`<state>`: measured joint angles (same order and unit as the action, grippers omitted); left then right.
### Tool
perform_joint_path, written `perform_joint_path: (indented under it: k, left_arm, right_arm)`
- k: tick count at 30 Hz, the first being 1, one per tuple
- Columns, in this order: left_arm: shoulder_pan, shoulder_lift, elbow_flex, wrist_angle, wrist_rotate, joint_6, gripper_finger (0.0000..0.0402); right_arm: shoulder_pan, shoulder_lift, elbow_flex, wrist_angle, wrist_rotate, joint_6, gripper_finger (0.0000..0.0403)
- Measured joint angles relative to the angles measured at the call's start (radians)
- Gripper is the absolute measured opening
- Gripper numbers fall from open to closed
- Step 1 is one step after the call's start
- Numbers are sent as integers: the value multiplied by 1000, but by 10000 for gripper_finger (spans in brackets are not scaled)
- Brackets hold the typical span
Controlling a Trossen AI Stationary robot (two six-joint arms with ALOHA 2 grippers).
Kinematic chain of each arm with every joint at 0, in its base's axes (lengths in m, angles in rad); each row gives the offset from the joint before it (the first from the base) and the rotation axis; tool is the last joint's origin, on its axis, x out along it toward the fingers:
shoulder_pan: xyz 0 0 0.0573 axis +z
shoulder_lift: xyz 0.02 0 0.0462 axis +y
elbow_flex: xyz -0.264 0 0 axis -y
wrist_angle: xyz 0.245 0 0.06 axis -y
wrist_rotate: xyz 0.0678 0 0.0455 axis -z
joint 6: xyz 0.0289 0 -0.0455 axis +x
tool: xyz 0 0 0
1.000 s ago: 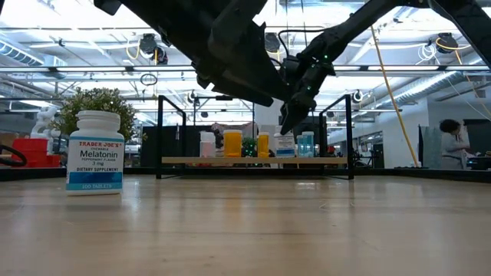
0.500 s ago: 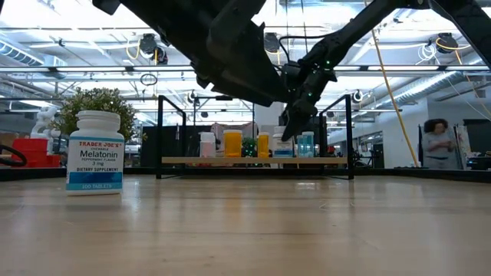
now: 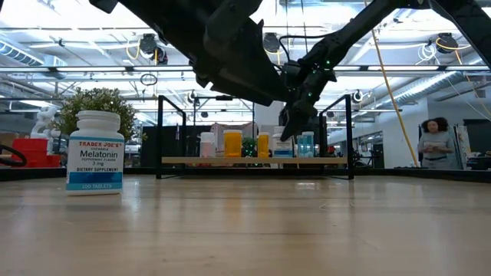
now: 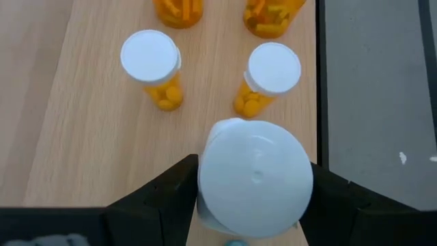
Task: Pick and place medicine bottles onto shelf by color
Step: Put the right white pill bottle on the shelf
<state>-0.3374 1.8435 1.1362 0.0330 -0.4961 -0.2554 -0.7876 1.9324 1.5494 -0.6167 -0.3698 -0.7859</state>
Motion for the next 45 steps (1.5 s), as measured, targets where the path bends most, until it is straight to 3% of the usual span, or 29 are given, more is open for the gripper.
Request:
perform_joint_path:
  k: [19, 45]
  left_arm:
    - [0, 0, 0, 0, 0, 2, 253]
    - [-9, 0, 0, -7, 1, 9, 253]
  right_arm:
    - [-3, 0, 0, 0, 7, -90, 212]
    - [10, -10, 1, 15, 9, -64, 212]
